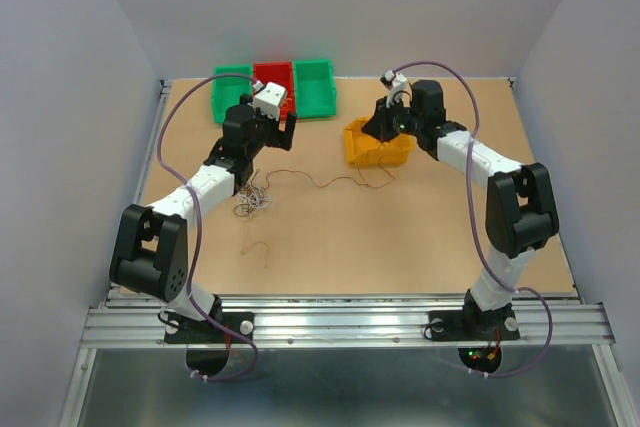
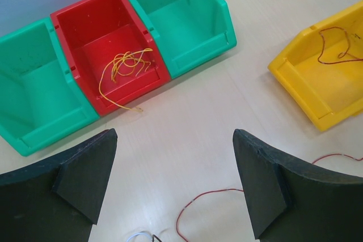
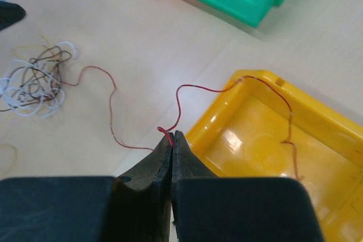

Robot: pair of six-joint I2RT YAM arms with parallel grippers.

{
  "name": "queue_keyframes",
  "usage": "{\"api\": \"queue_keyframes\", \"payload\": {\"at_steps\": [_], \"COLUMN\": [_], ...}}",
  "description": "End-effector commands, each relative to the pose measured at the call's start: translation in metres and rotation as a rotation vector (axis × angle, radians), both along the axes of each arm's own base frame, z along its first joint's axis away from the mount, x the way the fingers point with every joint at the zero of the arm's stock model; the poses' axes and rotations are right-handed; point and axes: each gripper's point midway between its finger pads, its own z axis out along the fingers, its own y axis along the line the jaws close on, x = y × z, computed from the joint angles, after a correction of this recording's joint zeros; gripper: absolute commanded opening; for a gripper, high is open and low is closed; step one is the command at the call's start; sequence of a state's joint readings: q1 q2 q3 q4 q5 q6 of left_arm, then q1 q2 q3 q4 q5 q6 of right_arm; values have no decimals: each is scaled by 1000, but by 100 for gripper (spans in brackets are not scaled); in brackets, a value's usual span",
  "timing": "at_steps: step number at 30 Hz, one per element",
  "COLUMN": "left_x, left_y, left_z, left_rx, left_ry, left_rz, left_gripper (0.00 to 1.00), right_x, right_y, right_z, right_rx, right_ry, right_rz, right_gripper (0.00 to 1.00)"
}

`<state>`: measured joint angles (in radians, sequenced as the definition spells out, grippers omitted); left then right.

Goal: Untangle the cables

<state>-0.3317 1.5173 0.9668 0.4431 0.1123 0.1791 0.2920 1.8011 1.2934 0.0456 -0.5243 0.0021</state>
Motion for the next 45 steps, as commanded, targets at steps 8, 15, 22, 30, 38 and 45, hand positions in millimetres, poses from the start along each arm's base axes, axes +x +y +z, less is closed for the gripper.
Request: {"api": "queue_keyframes", "payload": {"at_steps": [8, 15, 22, 30, 38, 45], "left_x": [7, 8, 8, 9, 8, 9], "left_y": [-4, -4, -5, -5, -7, -9], "left_z": [28, 26, 25, 24, 24, 19], "left_rx": [-14, -10, -8, -2, 1, 18], "left_ry": [-68, -63, -59, -56, -58, -47], "left_rz": [-18, -20, -24, -26, -37, -44], "left_gripper": [94, 94, 94, 94, 94, 94], "right_x": [31, 45, 50, 45, 48, 54], "right_y": [13, -4, -38, -59, -81, -80], "right_z": [44, 30, 23, -24, -40, -57], "right_rx": [239, 250, 284, 161, 47, -75], "right_ry": [30, -2, -74, -8, 30, 82], "right_rz": [71, 59, 7, -85, -197, -248], "right_gripper": [1, 1, 1, 1, 3, 4]}}
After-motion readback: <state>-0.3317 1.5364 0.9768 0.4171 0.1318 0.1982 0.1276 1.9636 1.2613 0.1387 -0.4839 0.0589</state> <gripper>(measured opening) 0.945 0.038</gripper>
